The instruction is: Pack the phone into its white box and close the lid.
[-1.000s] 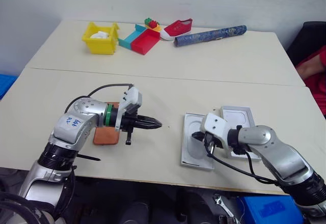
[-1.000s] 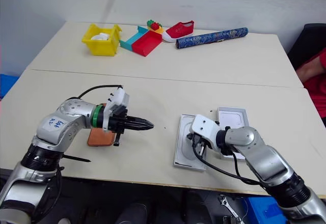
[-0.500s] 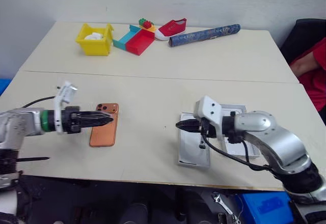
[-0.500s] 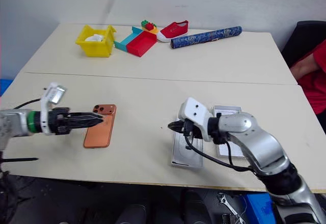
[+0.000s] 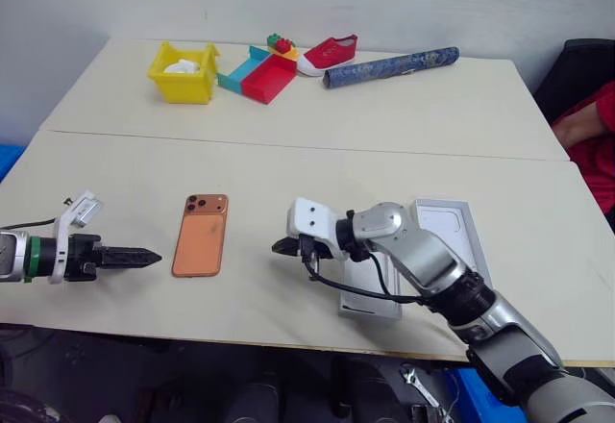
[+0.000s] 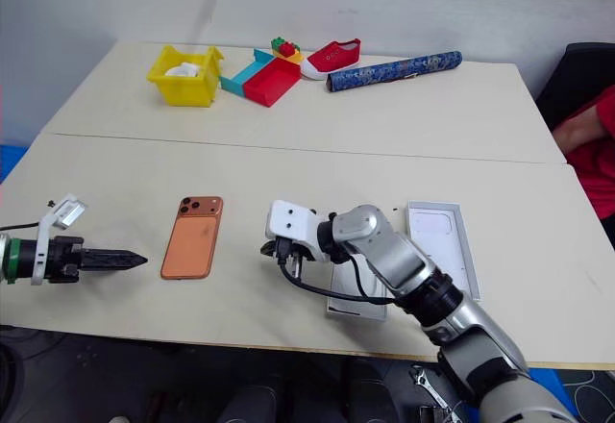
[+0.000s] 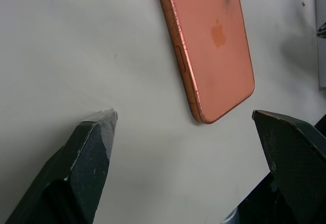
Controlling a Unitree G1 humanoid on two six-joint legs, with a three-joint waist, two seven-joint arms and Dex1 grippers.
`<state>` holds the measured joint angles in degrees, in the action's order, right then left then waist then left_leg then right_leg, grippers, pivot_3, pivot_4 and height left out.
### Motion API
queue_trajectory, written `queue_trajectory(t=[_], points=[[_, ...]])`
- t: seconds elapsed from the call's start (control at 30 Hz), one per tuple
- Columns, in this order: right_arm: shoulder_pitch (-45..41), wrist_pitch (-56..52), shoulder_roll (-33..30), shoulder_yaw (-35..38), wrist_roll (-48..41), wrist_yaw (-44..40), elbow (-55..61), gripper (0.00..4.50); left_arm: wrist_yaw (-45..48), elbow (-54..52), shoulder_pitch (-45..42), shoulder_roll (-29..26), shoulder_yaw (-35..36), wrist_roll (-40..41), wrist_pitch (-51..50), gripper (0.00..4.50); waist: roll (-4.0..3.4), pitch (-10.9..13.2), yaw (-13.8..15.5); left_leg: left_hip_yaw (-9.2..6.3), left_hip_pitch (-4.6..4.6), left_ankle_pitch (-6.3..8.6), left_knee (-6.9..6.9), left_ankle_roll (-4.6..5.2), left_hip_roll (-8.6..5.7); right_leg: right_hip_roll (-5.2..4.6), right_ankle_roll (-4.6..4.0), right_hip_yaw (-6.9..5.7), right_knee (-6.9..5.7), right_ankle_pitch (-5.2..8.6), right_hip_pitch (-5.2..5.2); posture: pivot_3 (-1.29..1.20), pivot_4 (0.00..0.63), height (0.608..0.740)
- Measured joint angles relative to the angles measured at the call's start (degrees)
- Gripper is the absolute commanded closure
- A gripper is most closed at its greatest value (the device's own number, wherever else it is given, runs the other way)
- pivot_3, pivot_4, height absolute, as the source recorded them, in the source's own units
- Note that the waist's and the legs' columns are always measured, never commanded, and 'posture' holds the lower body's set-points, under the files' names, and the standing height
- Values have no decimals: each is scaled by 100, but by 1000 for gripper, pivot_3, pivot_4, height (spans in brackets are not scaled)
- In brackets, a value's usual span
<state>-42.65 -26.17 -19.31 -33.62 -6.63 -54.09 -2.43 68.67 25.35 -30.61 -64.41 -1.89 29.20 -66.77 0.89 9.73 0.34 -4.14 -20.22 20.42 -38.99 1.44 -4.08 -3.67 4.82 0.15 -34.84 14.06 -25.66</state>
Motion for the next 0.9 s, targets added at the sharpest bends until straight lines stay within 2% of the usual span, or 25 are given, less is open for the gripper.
queue_trajectory(t=[0.23,0.4,0.5,0.6,0.9], points=[[-125,346,550,-179,414,-50,-762,4500,-256,215,-682,859,-231,-370,-129,11,-55,-32,104,-1,12,-18,-7,16,-37,-34,2,3,-24,-1,12,0,150,740],[-237,538,850,-205,751,110,-1418,4500,-437,214,-838,1334,-349,-610,-130,11,-133,-102,107,-4,46,-29,2,36,-82,-52,3,6,-37,-1,26,0,150,740],[-375,721,955,-203,949,220,-1770,4500,-571,202,-926,1599,-369,-711,-174,11,-143,-108,101,-9,122,-40,43,56,-107,-69,9,13,-9,3,106,0,150,740],[-446,933,1005,-202,1111,261,-2005,4500,-666,70,-932,1779,-369,-721,-272,11,-146,-112,101,-13,180,-48,85,70,-125,-79,12,21,-5,5,142,0,150,740],[-572,1148,1102,-61,1295,310,-2455,4500,-1100,-235,-984,2283,-309,-738,-617,11,-189,-164,100,-62,201,-48,89,63,-131,-77,19,19,2,9,177,0,150,740]])
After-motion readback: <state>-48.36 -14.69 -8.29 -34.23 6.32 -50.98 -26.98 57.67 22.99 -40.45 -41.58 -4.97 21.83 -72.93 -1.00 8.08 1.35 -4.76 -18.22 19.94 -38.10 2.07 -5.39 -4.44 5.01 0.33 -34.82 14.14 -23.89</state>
